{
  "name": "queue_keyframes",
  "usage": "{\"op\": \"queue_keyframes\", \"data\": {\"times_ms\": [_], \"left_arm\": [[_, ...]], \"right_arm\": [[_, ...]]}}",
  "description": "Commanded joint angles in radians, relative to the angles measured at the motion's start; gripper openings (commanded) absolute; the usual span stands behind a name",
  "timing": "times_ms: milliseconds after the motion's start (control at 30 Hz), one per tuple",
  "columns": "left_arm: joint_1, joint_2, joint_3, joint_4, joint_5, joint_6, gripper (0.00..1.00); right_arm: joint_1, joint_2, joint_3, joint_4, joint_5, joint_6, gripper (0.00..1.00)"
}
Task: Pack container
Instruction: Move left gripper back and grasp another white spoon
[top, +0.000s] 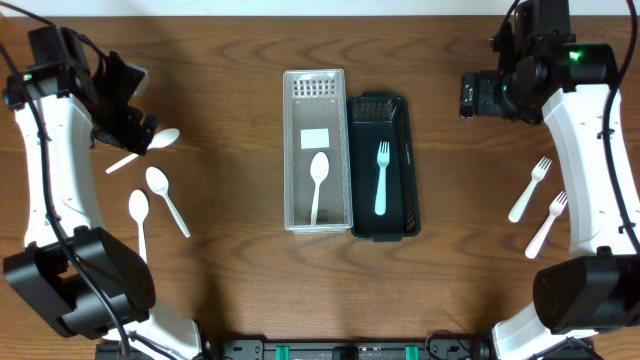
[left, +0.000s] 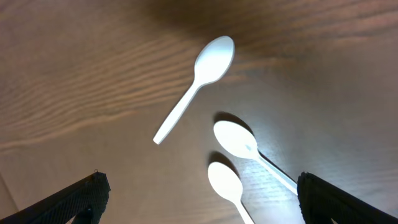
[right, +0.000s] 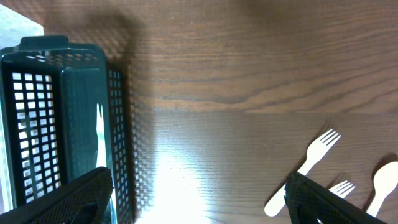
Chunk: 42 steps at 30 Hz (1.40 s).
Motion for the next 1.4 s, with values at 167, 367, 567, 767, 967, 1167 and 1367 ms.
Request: {"op": "queue_keyframes", "data": {"times_ms": [167, 367, 567, 767, 967, 1167, 1367], "left_arm": [[0.049, 0.166, -0.005, 0.049, 0.121, 0.169, 0.98], [0.071, 0.282, -0.005, 0.105, 0.121, 0.216, 0.98], [0.071, 0.320, -0.005, 0.303, 0.122, 0.217, 0.98], [0.071, 0.349, -0.005, 0.417, 0.122, 0.216, 0.98], [0.071, 0.392, -0.005, 0.303, 0.133, 0.216, 0.98], [0.070, 0.429, -0.005, 0.220, 0.203, 0.235, 0.98], [0.069, 0.446, -0.005, 0.190, 0.203, 0.234, 0.98]], "right_arm": [[-0.012, 0.003, 0.008, -0.035, 0.003, -0.013, 0.92], [-0.012, 0.003, 0.008, -0.060, 0.003, -0.001, 0.92], [-0.012, 0.003, 0.008, -0.097, 0.002, 0.010, 0.92], [-0.012, 0.003, 0.008, -0.112, 0.003, 0.010, 0.92], [-0.013, 0.003, 0.008, -0.112, 0.003, 0.018, 0.92], [-0.013, 0.003, 0.008, -0.113, 0.003, 0.033, 0.93], [-0.013, 0.003, 0.008, -0.119, 0.003, 0.044, 0.92]]}}
